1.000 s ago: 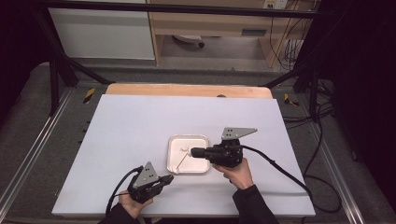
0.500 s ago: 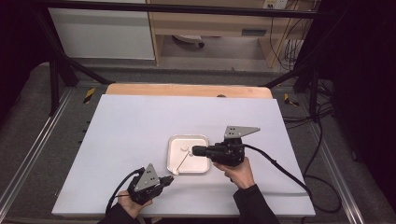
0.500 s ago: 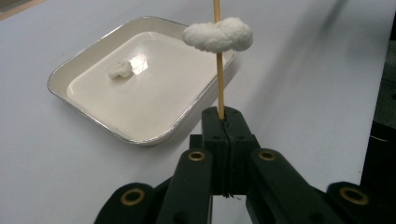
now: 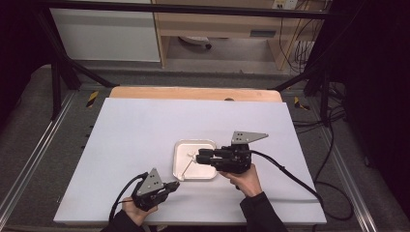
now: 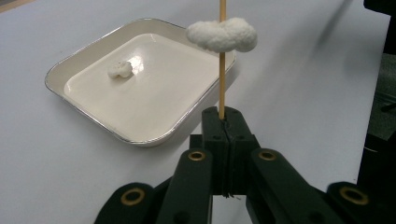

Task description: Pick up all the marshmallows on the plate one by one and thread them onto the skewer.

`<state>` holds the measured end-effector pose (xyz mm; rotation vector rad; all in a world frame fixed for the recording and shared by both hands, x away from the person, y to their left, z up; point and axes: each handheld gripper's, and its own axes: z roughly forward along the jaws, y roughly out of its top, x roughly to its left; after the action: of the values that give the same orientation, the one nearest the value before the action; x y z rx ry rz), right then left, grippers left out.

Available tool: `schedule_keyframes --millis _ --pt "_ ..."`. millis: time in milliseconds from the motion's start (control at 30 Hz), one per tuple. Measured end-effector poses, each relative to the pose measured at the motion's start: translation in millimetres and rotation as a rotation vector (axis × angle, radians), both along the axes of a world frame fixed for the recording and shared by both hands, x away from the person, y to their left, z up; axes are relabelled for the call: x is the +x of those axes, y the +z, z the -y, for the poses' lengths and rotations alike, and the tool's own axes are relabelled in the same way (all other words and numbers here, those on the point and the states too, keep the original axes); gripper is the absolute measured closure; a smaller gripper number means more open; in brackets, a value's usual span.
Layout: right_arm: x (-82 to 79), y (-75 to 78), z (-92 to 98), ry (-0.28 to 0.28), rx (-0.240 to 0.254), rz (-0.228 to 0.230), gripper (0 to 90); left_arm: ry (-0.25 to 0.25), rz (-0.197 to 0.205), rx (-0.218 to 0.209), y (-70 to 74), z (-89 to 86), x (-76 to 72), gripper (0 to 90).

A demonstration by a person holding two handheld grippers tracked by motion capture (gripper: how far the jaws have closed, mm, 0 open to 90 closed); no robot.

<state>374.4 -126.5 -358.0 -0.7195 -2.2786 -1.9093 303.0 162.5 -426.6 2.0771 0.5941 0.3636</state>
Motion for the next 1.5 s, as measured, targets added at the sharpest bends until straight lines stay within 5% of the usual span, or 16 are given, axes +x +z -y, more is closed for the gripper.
schedule_keyframes --millis 100,433,1133,1233,1500 --pt "-1.0 1.1 0.5 0.008 0.006 0.001 62.6 -0.006 0.001 -0.003 -0.3 0.5 -0.3 89.0" --pt "-0.2 -2.5 -1.8 0.033 -0.007 -0.002 80.3 -0.02 0.002 -0.007 0.4 2.0 -1.0 89.0" --pt "-0.8 4.2 5.1 -0.002 -0.03 0.021 84.0 -0.015 0.013 0.007 3.4 -2.4 -0.5 89.1" --pt "0.2 10.0 14.4 -0.027 0.033 0.022 84.0 -0.012 0.011 0.038 -2.9 -3.8 -1.2 89.1" --pt "-2.5 9.7 16.1 0.009 -0.041 0.023 83.4 -0.035 0.032 0.057 -1.3 3.0 -2.8 89.0"
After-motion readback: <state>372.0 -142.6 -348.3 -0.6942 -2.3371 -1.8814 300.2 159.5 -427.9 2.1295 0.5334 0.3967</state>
